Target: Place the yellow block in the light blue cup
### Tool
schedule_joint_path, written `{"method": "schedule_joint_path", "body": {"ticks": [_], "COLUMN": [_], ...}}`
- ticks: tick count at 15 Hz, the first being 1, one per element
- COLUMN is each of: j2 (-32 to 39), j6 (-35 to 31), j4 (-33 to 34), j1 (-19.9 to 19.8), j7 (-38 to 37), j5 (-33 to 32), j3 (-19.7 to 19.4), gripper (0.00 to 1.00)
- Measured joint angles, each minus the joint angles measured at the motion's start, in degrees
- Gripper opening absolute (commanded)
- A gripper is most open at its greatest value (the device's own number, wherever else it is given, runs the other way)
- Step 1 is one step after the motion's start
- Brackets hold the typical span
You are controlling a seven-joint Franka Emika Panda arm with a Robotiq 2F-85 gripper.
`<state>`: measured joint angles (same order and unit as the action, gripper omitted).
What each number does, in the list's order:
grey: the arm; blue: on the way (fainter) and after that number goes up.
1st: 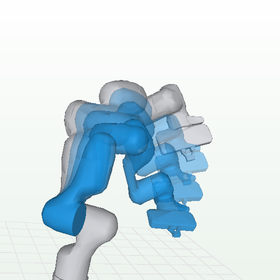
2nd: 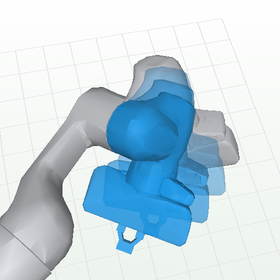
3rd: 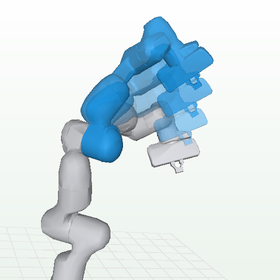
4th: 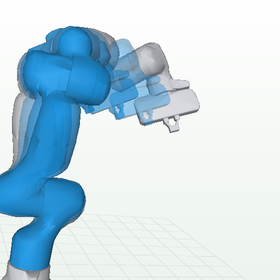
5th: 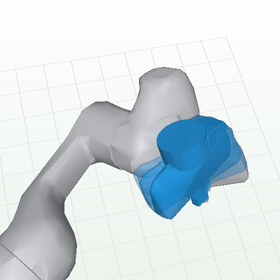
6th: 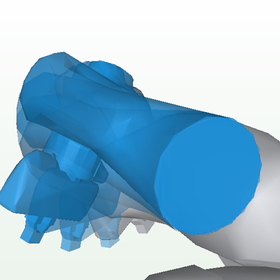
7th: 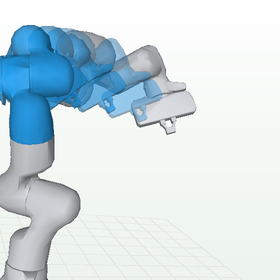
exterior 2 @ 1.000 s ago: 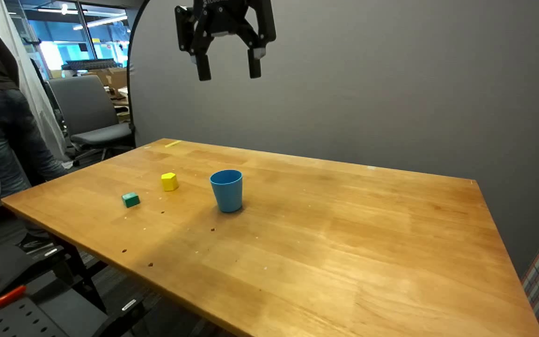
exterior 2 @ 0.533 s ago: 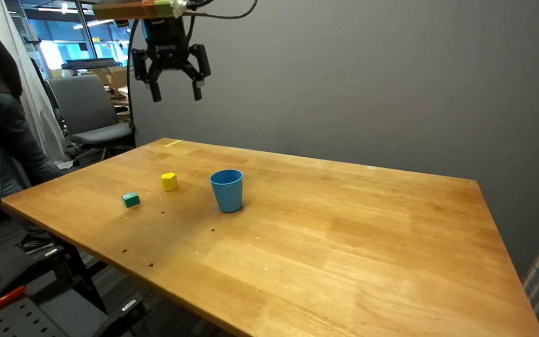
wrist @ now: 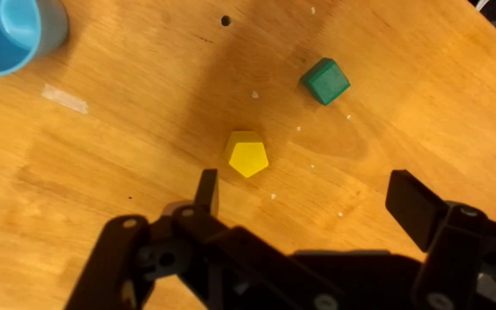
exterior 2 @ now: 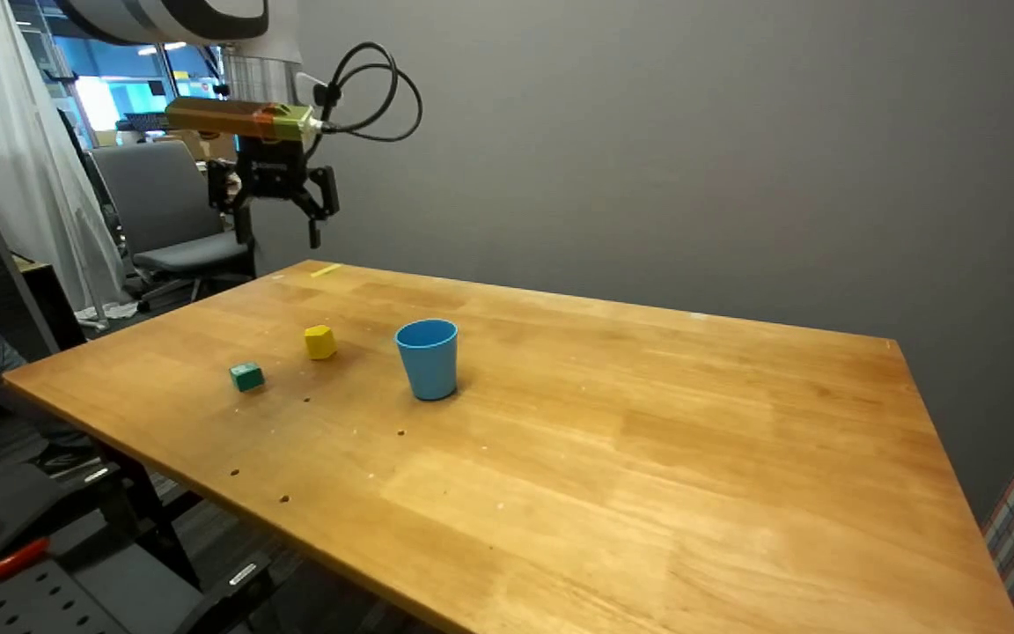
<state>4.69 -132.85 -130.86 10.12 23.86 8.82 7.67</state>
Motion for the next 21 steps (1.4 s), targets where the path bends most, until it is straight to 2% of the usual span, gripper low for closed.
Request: {"method": "schedule_joint_path", "body": {"ticks": [4, 8, 11, 14, 18, 21], "j2": [5.81, 10.93, 14.05, 16.58, 19.07, 20.38], "j6": [-5.94, -15.31, -19.83, -22.61, -26.44, -27.84], "j4": [0.0, -0.15, -0.17, -0.2, -0.24, -0.17], "j1": [0.01, 1.09, 2.51, 4.78, 9.19, 11.63], "j7": [-0.18, -5.49, -11.16, -17.64, -26.21, -30.14], "j5": [-0.79, -8.76, -15.62, -23.67, -34.73, -37.87], "j3": [1.76, 2.34, 1.93, -0.65, -6.55, -8.7], "gripper": [1.0, 1.0, 1.0, 1.0, 1.0, 1.0]}}
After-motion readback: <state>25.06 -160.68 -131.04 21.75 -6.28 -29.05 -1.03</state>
